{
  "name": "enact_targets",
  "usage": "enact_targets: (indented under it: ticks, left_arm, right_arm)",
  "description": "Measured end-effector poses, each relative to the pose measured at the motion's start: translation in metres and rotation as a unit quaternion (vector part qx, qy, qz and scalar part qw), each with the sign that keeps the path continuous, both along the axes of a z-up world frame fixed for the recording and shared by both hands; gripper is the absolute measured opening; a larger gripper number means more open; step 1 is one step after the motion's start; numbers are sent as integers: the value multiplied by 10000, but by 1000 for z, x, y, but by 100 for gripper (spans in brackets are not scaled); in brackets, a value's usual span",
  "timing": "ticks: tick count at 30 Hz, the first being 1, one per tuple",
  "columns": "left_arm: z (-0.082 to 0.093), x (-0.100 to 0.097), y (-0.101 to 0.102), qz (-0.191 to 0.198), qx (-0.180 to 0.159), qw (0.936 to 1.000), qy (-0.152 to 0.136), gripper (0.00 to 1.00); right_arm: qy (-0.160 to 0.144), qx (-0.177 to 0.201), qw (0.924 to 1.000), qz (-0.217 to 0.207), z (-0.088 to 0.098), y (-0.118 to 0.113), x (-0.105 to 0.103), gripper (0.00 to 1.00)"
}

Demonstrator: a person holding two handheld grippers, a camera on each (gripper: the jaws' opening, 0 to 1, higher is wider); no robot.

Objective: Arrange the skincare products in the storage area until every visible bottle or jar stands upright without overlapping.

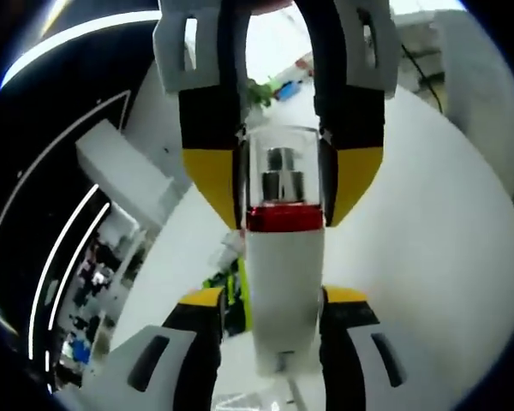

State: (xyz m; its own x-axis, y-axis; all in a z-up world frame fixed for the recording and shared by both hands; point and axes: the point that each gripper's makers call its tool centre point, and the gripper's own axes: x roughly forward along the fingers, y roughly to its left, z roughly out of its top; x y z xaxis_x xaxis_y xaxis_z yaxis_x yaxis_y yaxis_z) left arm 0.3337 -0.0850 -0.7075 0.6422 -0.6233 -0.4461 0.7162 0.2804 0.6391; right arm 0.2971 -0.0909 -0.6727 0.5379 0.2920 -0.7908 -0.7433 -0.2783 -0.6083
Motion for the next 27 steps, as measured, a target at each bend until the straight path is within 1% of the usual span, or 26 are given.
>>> enact_targets:
  ticks: [2,3,4,6,8,10,13,14,15,16,17,19,20,22,24,26,27]
  left_arm:
    - [-2,-2,-2,-68,77,9999,-35,46]
    - [-2,-2,-3,-64,104,9999,-109,44]
    - [-1,-1,-3,-40,85,9999,-124,43]
    - [0,-2,-4,-11,15,10000,-65,39]
    - [-2,-4,-5,-73,52,9999,-57,36]
    - [-4,-3,-4,-175,188,9995,-176,36]
    - [-3,-3,-5,-151,152,9997,-121,36]
    - [-1,-4,-5,-104,91,9999,-70,35]
    - [-4,-4,-3,78,-95,9997,194,35]
    - [-5,-3,-2,182,-265,9988,364,34]
    - [-4,-4,-3,190,-468,9975,496,34]
    - [-5,-4,-2,131,-360,9985,380,32]
    - [-6,-6,-3,96,-361,9986,376,30]
    - [-6,-4,-2,166,-430,9981,400,30]
    - [-6,-4,-2,111,-389,9987,310,30]
    - [-3,-5,-3,102,-370,9989,282,29]
    - [-2,-6,-3,56,-285,9994,205,29]
  right_arm:
    - [-7,-9,10000,12,0,0,0,26]
    - [-8,-13,10000,19,0,0,-1,26]
    - [-8,-9,10000,21,0,0,-1,26]
    - [0,-16,10000,16,0,0,-2,26]
    - [-10,-27,10000,31,0,0,-1,26]
    - [0,-23,10000,33,1,0,-2,26]
    - [-3,-28,10000,36,0,0,-2,26]
    - [2,-18,10000,34,0,0,-2,26]
    - [13,-16,10000,26,0,0,-2,26]
    - [4,-25,10000,32,1,-1,-2,26]
    - [1,-30,10000,36,1,-1,-3,26]
    - [24,-24,10000,49,1,-1,-3,26]
    - [34,-28,10000,43,1,-1,-3,26]
    - [31,-27,10000,45,1,-1,-3,26]
    - [21,-47,10000,56,2,-1,-3,26]
    - [11,-51,10000,81,2,0,-3,26]
    - [9,-66,9999,97,2,0,-3,26]
